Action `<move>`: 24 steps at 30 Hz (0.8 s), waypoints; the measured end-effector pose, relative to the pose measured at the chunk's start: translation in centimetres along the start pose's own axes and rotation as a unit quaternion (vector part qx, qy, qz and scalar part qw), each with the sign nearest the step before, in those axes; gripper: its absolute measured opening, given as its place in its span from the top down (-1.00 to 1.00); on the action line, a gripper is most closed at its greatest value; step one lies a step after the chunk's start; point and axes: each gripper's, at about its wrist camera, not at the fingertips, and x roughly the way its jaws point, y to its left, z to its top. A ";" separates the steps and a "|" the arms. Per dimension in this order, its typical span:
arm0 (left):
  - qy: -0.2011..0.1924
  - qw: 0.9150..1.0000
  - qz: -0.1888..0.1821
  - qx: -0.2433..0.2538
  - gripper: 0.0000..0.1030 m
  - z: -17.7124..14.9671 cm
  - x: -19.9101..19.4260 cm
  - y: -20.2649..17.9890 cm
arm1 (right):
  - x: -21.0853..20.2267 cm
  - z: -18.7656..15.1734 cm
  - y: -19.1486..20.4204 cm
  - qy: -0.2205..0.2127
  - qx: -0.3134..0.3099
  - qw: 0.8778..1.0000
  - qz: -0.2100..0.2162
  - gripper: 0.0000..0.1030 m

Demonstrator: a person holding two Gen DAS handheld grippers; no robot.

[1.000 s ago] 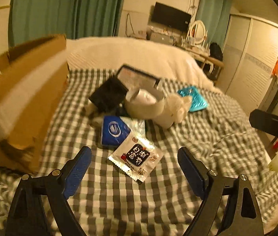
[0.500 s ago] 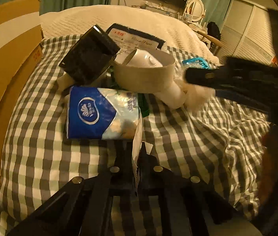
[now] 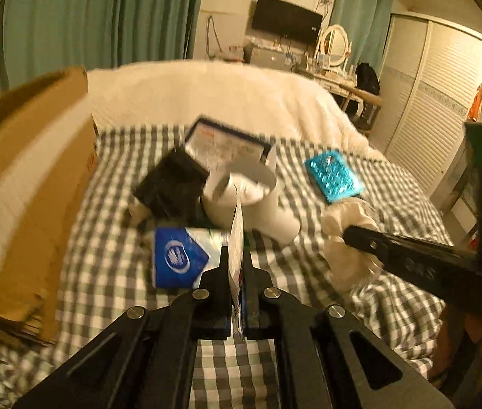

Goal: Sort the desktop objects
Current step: 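Carry the lace cloth and packet into the cardboard box and release them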

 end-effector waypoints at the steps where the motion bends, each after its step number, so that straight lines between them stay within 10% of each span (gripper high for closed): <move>1: -0.008 1.000 0.002 0.003 0.95 0.4 -0.7 -0.1 | -1.0 -0.1 0.4 -0.006 -0.005 1.000 0.001 0.85; 12: -0.115 0.993 -0.005 -0.009 0.95 4.2 -10.6 1.3 | -12.2 1.0 6.9 -0.062 -0.049 0.996 0.042 0.85; 24: -0.205 0.971 0.075 -0.102 0.94 9.7 -17.9 16.2 | -17.9 5.2 22.6 -0.097 -0.134 0.975 0.150 0.85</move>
